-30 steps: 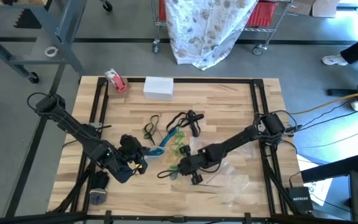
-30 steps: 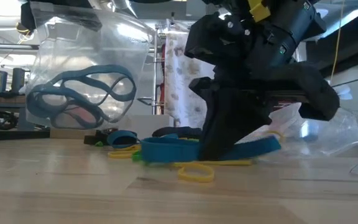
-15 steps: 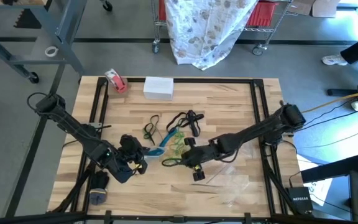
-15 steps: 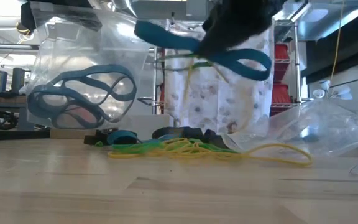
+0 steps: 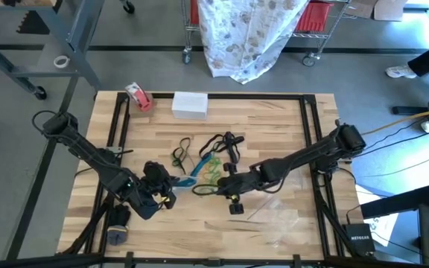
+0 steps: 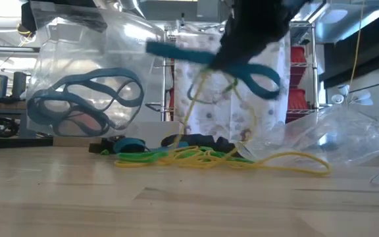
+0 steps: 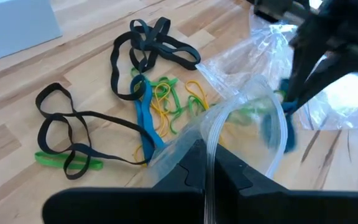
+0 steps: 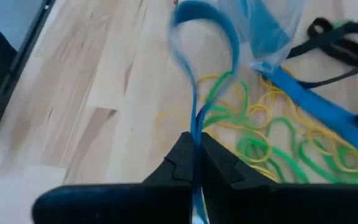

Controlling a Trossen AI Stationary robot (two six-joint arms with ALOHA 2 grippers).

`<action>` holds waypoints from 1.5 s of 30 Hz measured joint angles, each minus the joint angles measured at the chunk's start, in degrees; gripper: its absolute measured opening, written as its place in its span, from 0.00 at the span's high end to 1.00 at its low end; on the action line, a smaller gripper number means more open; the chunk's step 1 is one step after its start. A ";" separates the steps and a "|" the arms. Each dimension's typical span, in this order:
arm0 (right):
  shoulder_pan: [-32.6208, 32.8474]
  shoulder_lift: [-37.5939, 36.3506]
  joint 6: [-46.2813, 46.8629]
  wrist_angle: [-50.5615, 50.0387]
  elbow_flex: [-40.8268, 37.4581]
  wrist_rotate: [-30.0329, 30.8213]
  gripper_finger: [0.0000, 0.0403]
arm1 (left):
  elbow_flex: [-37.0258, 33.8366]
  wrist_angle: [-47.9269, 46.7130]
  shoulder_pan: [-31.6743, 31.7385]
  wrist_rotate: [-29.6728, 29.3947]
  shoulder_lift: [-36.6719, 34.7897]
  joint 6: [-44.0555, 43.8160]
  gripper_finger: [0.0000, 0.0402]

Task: Sort rubber bands
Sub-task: Put the blue rubber band into the transparent zip bag

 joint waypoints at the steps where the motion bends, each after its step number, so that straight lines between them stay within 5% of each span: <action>1: 0.01 0.87 0.52 -0.09 -0.02 0.05 0.97 | 0.00 0.00 0.00 0.04 0.00 0.21 1.00; 13: -0.05 16.08 0.82 4.53 0.36 0.18 0.85 | 0.00 0.91 0.00 0.03 0.02 2.30 1.00; 31: -0.21 11.60 -0.94 2.85 -0.03 -3.01 0.64 | 0.00 1.09 -0.11 0.09 0.02 2.32 1.00; 45: 2.56 14.75 1.88 3.51 0.07 -3.39 0.62 | 0.00 0.99 -0.11 0.11 0.04 2.52 1.00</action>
